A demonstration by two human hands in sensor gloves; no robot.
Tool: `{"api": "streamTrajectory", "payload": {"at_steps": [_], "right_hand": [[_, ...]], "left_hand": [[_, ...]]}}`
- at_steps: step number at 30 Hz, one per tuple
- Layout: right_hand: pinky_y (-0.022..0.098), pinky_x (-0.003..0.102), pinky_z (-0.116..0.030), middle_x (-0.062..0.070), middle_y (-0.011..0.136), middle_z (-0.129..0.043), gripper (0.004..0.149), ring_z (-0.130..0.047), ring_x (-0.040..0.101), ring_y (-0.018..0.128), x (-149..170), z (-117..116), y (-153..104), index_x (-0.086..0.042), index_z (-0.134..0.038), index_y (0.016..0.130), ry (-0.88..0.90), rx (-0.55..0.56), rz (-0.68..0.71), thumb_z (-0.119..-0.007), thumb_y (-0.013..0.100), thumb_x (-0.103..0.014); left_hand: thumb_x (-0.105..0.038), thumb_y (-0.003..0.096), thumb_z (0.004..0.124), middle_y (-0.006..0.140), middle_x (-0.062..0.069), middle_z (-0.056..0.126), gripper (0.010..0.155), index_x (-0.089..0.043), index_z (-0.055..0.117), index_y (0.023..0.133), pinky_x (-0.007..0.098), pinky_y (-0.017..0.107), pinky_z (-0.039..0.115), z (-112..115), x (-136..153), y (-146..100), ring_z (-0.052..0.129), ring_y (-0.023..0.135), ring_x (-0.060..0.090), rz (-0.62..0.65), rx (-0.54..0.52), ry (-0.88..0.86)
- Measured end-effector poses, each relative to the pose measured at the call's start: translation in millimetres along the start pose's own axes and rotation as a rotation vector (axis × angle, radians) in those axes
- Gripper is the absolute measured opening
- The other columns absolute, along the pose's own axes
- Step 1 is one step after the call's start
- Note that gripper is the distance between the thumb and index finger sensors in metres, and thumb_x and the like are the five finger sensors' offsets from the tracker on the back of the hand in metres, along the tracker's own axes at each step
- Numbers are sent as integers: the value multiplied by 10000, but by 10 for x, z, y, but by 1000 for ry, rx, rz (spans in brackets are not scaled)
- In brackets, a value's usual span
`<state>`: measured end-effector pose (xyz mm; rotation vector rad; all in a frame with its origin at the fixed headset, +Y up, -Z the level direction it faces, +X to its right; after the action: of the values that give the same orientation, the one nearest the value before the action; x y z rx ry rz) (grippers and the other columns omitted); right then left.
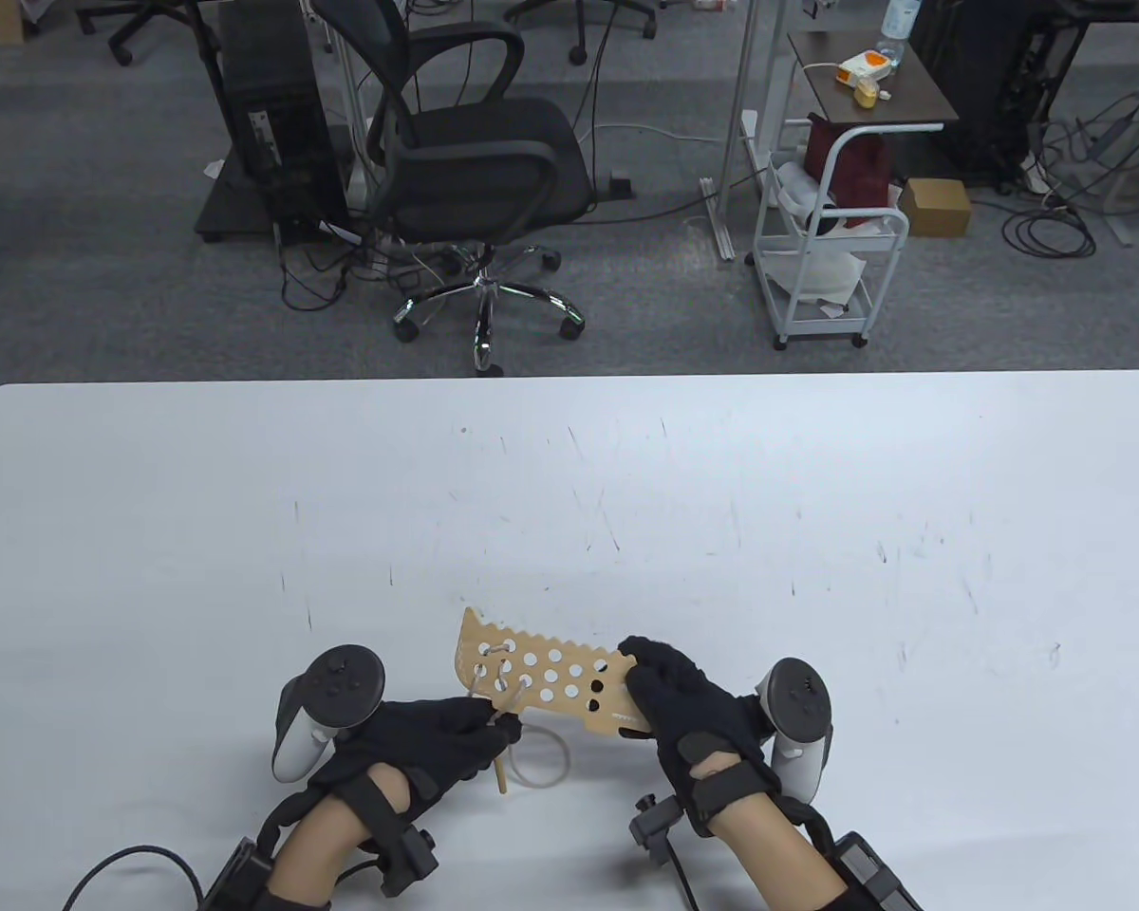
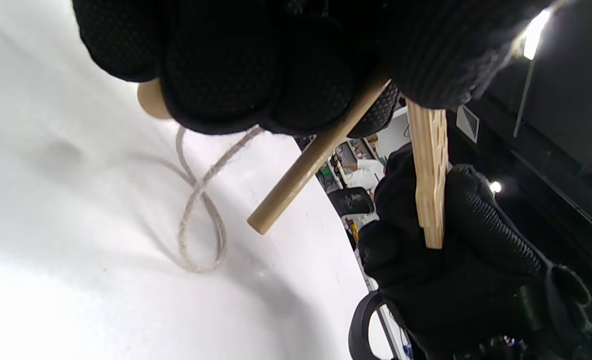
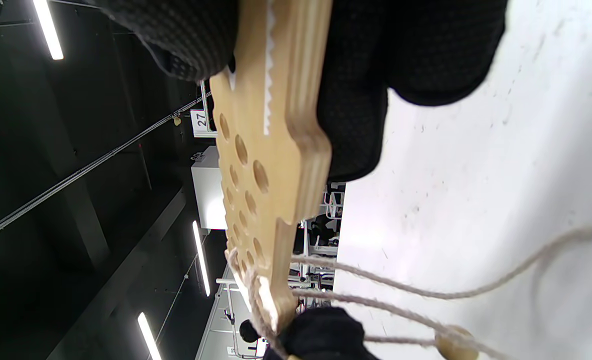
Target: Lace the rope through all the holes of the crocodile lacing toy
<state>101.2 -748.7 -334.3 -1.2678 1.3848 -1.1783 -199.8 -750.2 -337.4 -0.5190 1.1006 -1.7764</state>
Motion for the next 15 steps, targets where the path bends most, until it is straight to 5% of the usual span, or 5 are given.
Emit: {"api": "streamTrajectory", "payload": {"at_steps": [15], "right_hand": [[415,454,-795,111,783,-918,497,-1018,303,571,34,185,62,-75,-667,920,-23,53,-9,-744,486,-305]], "left_hand": [[-552,419,838,687,-15,985,480,-330,934,833,495,611,742,-214,-28,-80,967,551,234,45,-106,-77]]}}
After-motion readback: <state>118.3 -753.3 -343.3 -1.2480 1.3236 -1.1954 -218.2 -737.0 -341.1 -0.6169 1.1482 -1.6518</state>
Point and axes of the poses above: the tracker on the back of each hand, its own x axis roughly to the little-finger side, its own y axis roughly from the wrist to the fingertips, z = x × y, the point moved 4 cm from there along y, roughly from the wrist to the fingertips
